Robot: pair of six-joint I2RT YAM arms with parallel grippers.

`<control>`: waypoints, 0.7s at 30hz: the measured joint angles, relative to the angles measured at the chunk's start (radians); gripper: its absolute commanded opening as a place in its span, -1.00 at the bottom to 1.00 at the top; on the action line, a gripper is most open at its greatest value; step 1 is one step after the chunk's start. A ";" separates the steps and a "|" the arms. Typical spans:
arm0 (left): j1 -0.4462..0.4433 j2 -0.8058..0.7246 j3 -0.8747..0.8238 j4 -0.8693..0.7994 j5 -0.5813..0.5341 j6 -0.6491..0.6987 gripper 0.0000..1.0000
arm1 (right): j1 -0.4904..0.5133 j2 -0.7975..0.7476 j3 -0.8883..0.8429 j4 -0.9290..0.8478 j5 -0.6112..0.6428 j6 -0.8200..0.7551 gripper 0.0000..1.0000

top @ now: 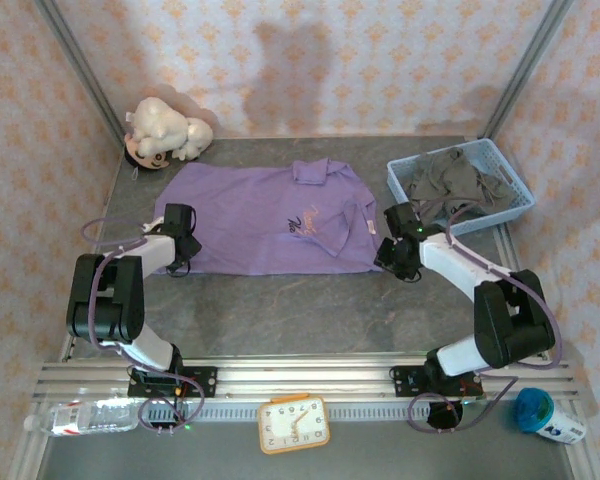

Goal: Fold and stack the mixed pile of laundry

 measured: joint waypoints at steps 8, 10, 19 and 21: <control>0.000 0.007 0.006 0.003 0.000 0.000 0.00 | 0.002 0.042 -0.040 0.085 -0.032 -0.001 -0.28; 0.000 0.007 0.006 0.003 0.000 0.000 0.00 | 0.002 0.058 -0.040 0.108 -0.032 -0.001 -0.36; 0.000 0.008 0.006 0.003 0.000 0.000 -0.02 | -0.008 0.092 -0.025 0.139 -0.007 -0.025 -1.00; 0.000 0.008 0.006 0.004 0.000 0.000 -0.02 | -0.021 0.074 -0.006 0.093 0.035 -0.050 -1.00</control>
